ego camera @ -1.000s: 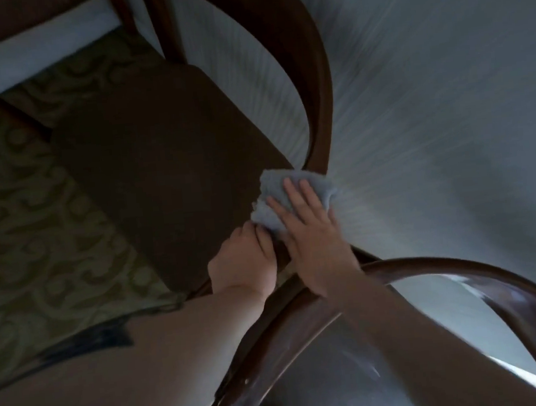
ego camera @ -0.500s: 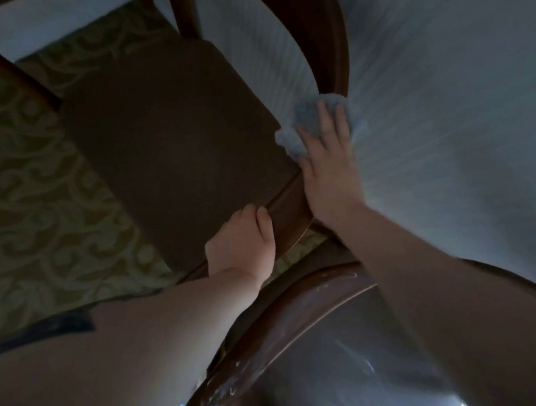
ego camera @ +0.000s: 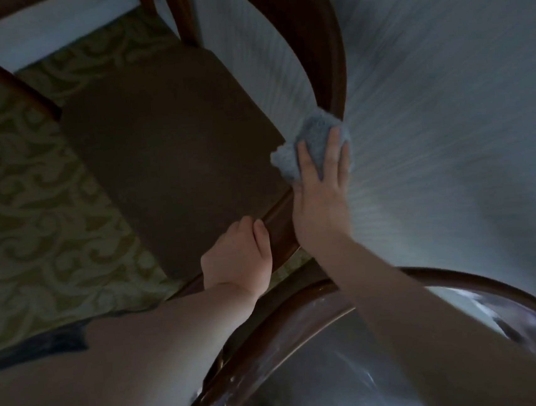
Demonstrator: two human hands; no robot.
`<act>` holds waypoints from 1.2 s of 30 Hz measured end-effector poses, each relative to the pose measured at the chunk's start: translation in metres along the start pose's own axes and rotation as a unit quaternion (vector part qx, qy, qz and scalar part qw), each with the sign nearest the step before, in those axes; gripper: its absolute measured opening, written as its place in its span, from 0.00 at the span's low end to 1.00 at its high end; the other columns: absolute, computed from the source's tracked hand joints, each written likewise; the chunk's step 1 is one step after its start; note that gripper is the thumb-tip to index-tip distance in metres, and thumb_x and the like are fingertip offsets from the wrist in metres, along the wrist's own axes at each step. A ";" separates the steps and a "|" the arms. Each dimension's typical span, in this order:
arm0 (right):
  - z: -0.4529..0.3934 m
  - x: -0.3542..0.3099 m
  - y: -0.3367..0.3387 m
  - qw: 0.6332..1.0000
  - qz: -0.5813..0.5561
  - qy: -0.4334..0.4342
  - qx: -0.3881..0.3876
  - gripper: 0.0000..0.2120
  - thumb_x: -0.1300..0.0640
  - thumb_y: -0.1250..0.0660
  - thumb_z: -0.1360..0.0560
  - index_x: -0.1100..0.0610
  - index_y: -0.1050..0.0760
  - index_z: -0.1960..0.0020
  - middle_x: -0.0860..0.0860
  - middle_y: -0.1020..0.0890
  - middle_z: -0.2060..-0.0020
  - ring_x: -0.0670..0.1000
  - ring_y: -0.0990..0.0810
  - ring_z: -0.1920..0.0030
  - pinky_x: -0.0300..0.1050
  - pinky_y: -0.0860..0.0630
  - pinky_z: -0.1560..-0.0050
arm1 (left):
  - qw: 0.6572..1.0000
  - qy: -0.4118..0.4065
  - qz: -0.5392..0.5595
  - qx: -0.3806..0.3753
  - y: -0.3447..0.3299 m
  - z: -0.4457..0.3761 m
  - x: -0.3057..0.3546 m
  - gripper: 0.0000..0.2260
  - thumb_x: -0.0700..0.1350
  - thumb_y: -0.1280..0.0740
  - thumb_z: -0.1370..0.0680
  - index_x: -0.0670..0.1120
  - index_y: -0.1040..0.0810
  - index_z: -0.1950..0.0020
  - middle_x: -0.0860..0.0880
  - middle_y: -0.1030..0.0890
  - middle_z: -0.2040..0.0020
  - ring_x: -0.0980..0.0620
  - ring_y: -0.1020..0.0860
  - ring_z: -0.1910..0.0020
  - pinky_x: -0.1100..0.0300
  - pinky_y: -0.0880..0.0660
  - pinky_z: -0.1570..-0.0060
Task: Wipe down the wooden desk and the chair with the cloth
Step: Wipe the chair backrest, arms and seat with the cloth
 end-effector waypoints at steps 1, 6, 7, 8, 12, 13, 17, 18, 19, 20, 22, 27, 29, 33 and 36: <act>-0.013 0.006 0.003 1.000 -0.017 0.018 0.001 0.27 0.54 0.53 0.21 0.54 0.44 0.22 0.61 0.54 0.22 0.69 0.62 0.25 0.63 0.55 0.24 | 1.000 0.000 -0.001 -0.001 0.000 -0.001 0.000 0.16 0.54 0.56 0.18 0.52 0.32 0.54 0.54 0.27 0.59 0.52 0.25 0.60 0.54 0.26 0.60; -0.104 0.035 0.038 0.982 -0.181 -0.039 0.025 0.31 0.60 0.44 0.18 0.47 0.55 0.20 0.60 0.62 0.23 0.60 0.49 0.23 0.50 0.33 0.31 | 1.000 -0.003 -0.002 0.004 0.001 0.000 -0.001 0.15 0.53 0.56 0.17 0.53 0.33 0.55 0.55 0.28 0.60 0.54 0.26 0.61 0.56 0.27 0.62; -0.105 0.034 0.039 0.984 -0.171 -0.042 0.027 0.31 0.60 0.44 0.18 0.47 0.54 0.20 0.60 0.62 0.23 0.60 0.49 0.23 0.52 0.33 0.30 | 1.000 -0.004 -0.002 0.005 0.000 0.000 -0.001 0.15 0.53 0.56 0.17 0.53 0.33 0.56 0.54 0.28 0.60 0.54 0.26 0.62 0.56 0.27 0.62; -0.097 0.029 0.037 0.987 -0.147 -0.051 0.026 0.30 0.60 0.46 0.19 0.49 0.53 0.20 0.59 0.61 0.22 0.61 0.50 0.23 0.53 0.34 0.29 | 1.000 -0.006 -0.002 0.006 0.000 0.000 -0.002 0.15 0.54 0.56 0.17 0.53 0.33 0.56 0.54 0.29 0.61 0.54 0.26 0.62 0.55 0.26 0.62; -0.050 0.016 0.018 1.000 0.002 0.001 0.010 0.25 0.60 0.46 0.21 0.58 0.38 0.24 0.59 0.58 0.22 0.71 0.57 0.25 0.62 0.43 0.26 | 1.000 -0.001 -0.005 0.002 0.001 0.001 -0.001 0.16 0.54 0.57 0.17 0.53 0.33 0.56 0.54 0.29 0.62 0.56 0.27 0.64 0.57 0.27 0.64; -0.057 0.019 0.021 1.000 -0.015 0.023 0.012 0.25 0.61 0.45 0.20 0.58 0.39 0.24 0.60 0.58 0.22 0.72 0.56 0.25 0.61 0.43 0.26 | 1.000 -0.002 -0.009 -0.001 0.001 0.001 -0.001 0.16 0.53 0.57 0.17 0.53 0.33 0.56 0.54 0.28 0.61 0.56 0.26 0.64 0.57 0.28 0.64; -0.137 0.042 0.046 0.997 -0.068 0.000 0.022 0.32 0.60 0.43 0.18 0.50 0.55 0.20 0.61 0.61 0.23 0.62 0.49 0.23 0.53 0.43 0.25 | 1.000 -0.002 -0.012 -0.003 0.001 0.001 -0.001 0.15 0.53 0.57 0.17 0.52 0.33 0.53 0.54 0.28 0.60 0.54 0.26 0.62 0.57 0.27 0.62; -0.150 0.044 0.047 0.999 -0.044 0.002 0.020 0.32 0.60 0.43 0.18 0.50 0.55 0.20 0.59 0.61 0.22 0.62 0.49 0.24 0.53 0.43 0.25 | 1.000 -0.002 -0.012 -0.001 0.001 0.000 -0.001 0.15 0.53 0.57 0.17 0.52 0.33 0.53 0.54 0.28 0.59 0.53 0.25 0.61 0.56 0.27 0.62; -0.158 0.043 0.046 0.999 -0.008 0.016 0.034 0.30 0.61 0.44 0.18 0.51 0.53 0.20 0.58 0.59 0.22 0.63 0.48 0.24 0.54 0.44 0.25 | 1.000 -0.003 -0.012 0.000 0.002 0.000 -0.001 0.15 0.53 0.57 0.17 0.52 0.32 0.52 0.54 0.27 0.58 0.52 0.25 0.61 0.55 0.26 0.61; -0.159 0.041 0.046 0.998 0.013 0.032 0.051 0.28 0.62 0.45 0.18 0.53 0.48 0.20 0.56 0.56 0.21 0.64 0.48 0.24 0.56 0.44 0.25 | 1.000 -0.005 -0.012 0.002 0.001 0.000 -0.002 0.15 0.53 0.57 0.17 0.52 0.32 0.52 0.53 0.27 0.57 0.52 0.25 0.60 0.55 0.26 0.60; -0.153 0.040 0.044 0.993 0.042 0.094 0.055 0.21 0.62 0.46 0.18 0.59 0.36 0.25 0.56 0.45 0.22 0.67 0.52 0.24 0.60 0.47 0.25 | 1.000 -0.013 -0.010 0.004 0.000 0.001 -0.002 0.15 0.53 0.56 0.17 0.52 0.32 0.51 0.53 0.27 0.57 0.51 0.24 0.59 0.55 0.26 0.60; -0.061 0.030 0.029 0.976 0.018 0.215 -0.041 0.20 0.55 0.44 0.22 0.59 0.25 0.34 0.57 0.25 0.33 0.63 0.39 0.26 0.69 0.47 0.28 | 1.000 -0.024 0.018 0.007 -0.001 0.001 -0.001 0.17 0.53 0.56 0.17 0.50 0.29 0.49 0.52 0.25 0.56 0.50 0.24 0.59 0.52 0.24 0.57; -0.020 0.024 0.028 0.968 -0.067 0.222 -0.099 0.22 0.55 0.43 0.23 0.54 0.28 0.30 0.52 0.28 0.30 0.56 0.44 0.24 0.60 0.57 0.25 | 0.999 -0.025 0.027 0.015 0.001 0.001 -0.004 0.18 0.53 0.55 0.17 0.50 0.28 0.50 0.52 0.25 0.56 0.50 0.24 0.59 0.53 0.24 0.58; -0.005 0.014 0.030 0.981 -0.107 0.111 -0.114 0.22 0.57 0.44 0.19 0.49 0.35 0.26 0.49 0.39 0.23 0.53 0.53 0.22 0.57 0.64 0.24 | 0.998 -0.040 0.049 0.018 0.002 0.000 -0.005 0.19 0.53 0.54 0.16 0.49 0.26 0.50 0.51 0.24 0.57 0.50 0.23 0.58 0.52 0.24 0.57; 0.056 -0.050 0.011 0.994 -0.104 -0.027 -0.029 0.24 0.51 0.54 0.20 0.48 0.34 0.26 0.48 0.39 0.23 0.53 0.52 0.22 0.56 0.61 0.24 | 0.996 -0.060 0.062 -0.022 0.006 0.001 -0.015 0.16 0.52 0.49 0.17 0.49 0.25 0.51 0.50 0.21 0.56 0.48 0.21 0.56 0.53 0.24 0.56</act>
Point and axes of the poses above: each hand's wrist, its own z-axis away from the middle knuckle, its own y-axis out of the back of the hand, x = y × z, the point moved 4 cm from there along -z, towards the middle knuckle
